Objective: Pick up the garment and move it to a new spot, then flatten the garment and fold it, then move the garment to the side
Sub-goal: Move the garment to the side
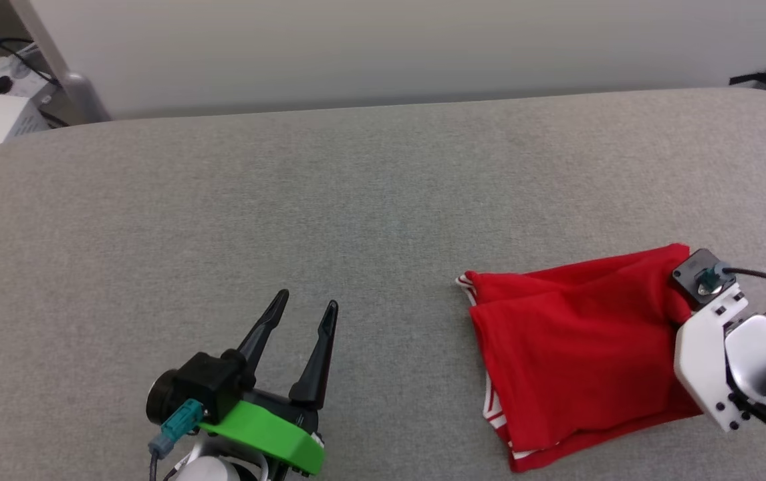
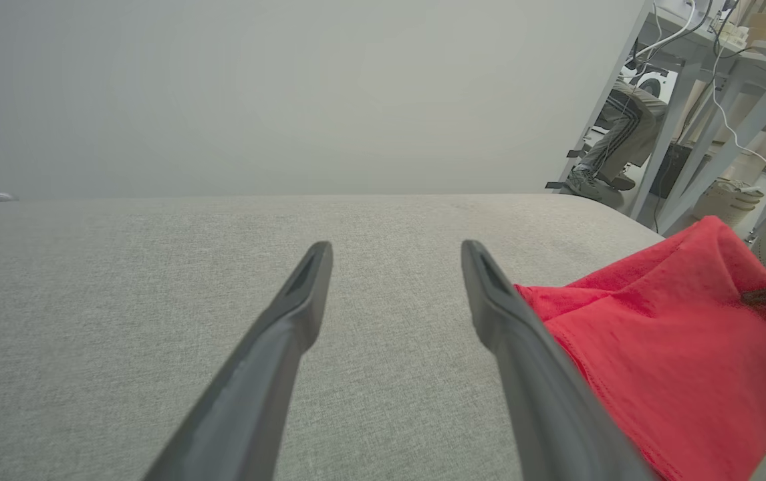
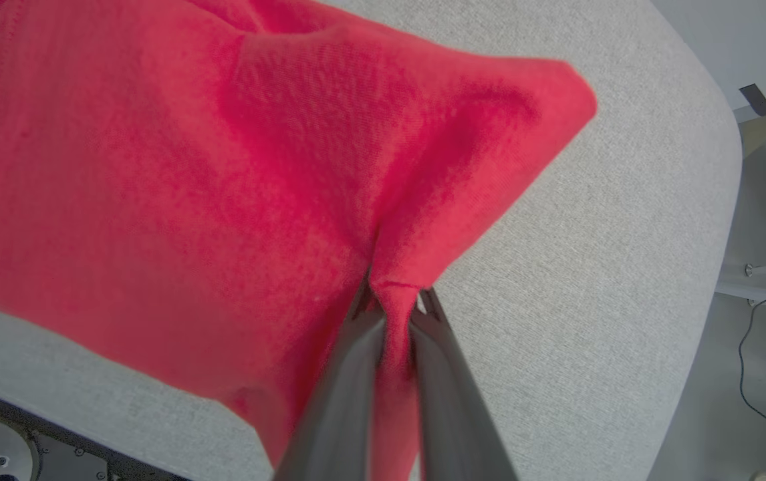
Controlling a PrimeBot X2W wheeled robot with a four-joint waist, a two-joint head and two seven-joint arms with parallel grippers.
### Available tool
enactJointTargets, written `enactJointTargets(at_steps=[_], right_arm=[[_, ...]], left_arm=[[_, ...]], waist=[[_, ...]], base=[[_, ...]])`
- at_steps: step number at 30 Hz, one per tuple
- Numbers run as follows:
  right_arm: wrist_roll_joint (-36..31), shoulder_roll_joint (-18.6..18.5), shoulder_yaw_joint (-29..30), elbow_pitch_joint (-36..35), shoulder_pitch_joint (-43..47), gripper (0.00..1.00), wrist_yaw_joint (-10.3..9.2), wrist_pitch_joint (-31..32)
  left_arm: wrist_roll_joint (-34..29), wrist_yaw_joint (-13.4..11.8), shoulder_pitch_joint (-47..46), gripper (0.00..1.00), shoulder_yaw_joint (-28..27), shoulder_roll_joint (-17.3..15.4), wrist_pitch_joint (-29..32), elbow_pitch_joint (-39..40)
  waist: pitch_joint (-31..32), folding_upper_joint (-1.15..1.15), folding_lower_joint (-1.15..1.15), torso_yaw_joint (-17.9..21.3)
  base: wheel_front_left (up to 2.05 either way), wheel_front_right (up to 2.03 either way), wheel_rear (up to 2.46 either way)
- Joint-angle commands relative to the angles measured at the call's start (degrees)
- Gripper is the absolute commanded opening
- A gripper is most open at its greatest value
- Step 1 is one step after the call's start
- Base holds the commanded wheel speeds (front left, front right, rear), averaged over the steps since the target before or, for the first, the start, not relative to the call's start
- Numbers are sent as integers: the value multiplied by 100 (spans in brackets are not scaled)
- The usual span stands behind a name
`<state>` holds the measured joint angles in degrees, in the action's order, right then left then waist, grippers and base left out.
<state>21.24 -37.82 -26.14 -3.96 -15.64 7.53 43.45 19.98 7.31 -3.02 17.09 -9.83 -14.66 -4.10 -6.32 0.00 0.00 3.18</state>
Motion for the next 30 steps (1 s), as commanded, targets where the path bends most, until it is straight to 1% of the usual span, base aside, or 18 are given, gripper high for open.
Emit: enactJointTargets(at_steps=[1, 4, 6, 9, 12, 19, 20, 21, 25, 30], right_arm=[[82, -154, -38, -25, -207, 0, -4, -17], [162, -551, -144, 36, -464, 0, -4, -128], [179, -741, -166, 147, -604, 0, -4, -271], [151, -953, -139, 378, -775, 0, -4, -530], [89, -1105, 13, 769, -903, 0, -4, -878], [-227, -1313, 447, 1921, -1180, 0, -4, -1774], [-295, -1309, 548, 2100, -1240, 0, -4, -1894], [-382, -1313, 793, 2472, -1338, 0, -4, -2127], [-668, -1386, 1180, 3141, -1532, 0, -4, -2606], [-932, -1305, 1562, 3761, -1829, 0, -4, -3072]], left_arm=[[-37, 17, -153, 100, 51, -47, -34, 62], [-67, 17, -321, 100, 193, -101, -34, 197], [-79, 17, -445, 100, 262, -165, -34, 274], [-107, 17, -617, 100, 331, -285, -34, 394], [-138, 17, -788, 100, 400, -431, -34, 537], [-171, 17, -1103, 100, 441, -674, 89, 930], [-171, 17, -1149, 100, 430, -709, 128, 1009], [-167, 17, -1243, 100, 422, -768, 204, 1150], [-170, 15, -1405, 100, 376, -860, 296, 1355], [-158, -8, -1507, 100, 318, -927, 361, 1566]], waist=[[-361, 0, 0, 490], [-657, 0, 0, 719], [-854, 0, 0, 852], [-1171, 0, 0, 1021], [-1490, 0, 0, 1145], [-2068, 0, 0, 1215], [-2153, 0, 0, 1214], [-2314, 0, 0, 1179], [-2529, 0, 0, 1083], [-2763, 0, 0, 992]], base=[[0, 0, 0], [0, 0, 0], [0, 0, 0], [0, 0, 0], [0, 0, 0], [0, 0, 0], [0, 0, 0], [0, 0, 0], [0, 0, 0], [0, 0, 0]])
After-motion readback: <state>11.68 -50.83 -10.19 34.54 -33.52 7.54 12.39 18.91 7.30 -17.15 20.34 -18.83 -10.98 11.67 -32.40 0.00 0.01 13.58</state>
